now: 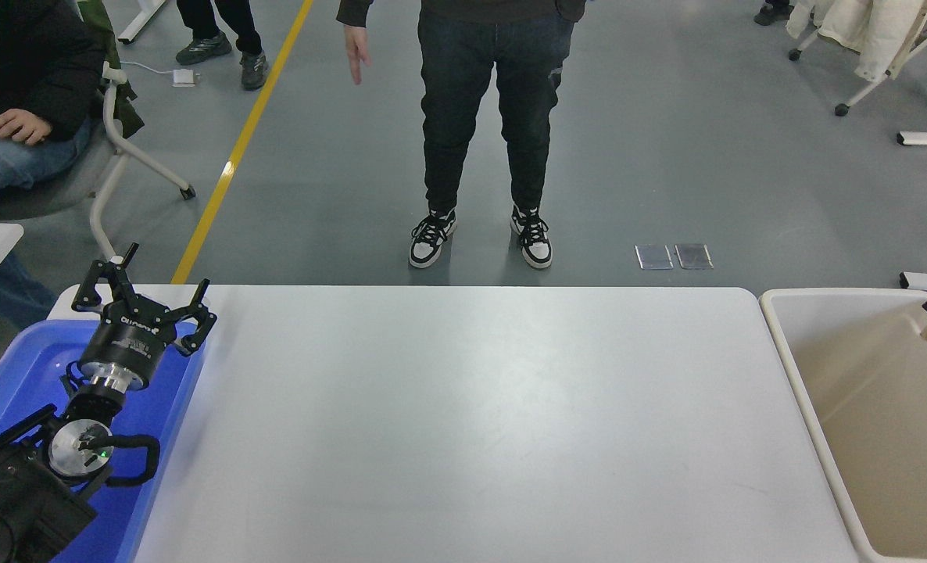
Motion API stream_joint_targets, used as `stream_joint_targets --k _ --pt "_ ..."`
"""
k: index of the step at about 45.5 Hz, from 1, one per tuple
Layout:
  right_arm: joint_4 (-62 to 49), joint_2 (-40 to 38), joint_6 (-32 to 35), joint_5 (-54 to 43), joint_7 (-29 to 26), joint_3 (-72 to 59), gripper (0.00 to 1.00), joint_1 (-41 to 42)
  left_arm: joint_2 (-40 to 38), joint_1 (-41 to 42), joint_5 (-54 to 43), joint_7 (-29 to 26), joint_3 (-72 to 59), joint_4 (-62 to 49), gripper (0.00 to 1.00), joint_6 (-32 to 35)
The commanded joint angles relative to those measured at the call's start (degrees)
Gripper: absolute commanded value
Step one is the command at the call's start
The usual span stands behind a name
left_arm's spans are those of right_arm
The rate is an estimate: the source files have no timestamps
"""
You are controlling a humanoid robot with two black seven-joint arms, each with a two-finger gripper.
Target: Clean the table surface
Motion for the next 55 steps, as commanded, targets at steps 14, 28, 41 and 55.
stream_joint_targets --k 14,28,41,55 --pt "-1.0 2.86 -2.72 7.48 -4.34 1.43 0.23 -2.74 0.01 0.0 0.0 0.0 0.01 0.0 1.0 0.0" --pt "-0.74 3.04 -2.28 10.11 -6.37 1.69 0.99 -2.82 0.01 0.0 0.0 0.0 -0.08 0.0 1.0 0.0" --pt "-0.74 2.69 -2.37 10.47 -6.54 1.86 0.98 -2.74 0.01 0.0 0.0 0.0 -0.08 0.0 1.0 0.0" --pt "-0.57 2.6 -2.64 10.47 -6.72 2.22 0.98 -2.65 0.01 0.0 0.0 0.0 -0.08 0.0 1.0 0.0"
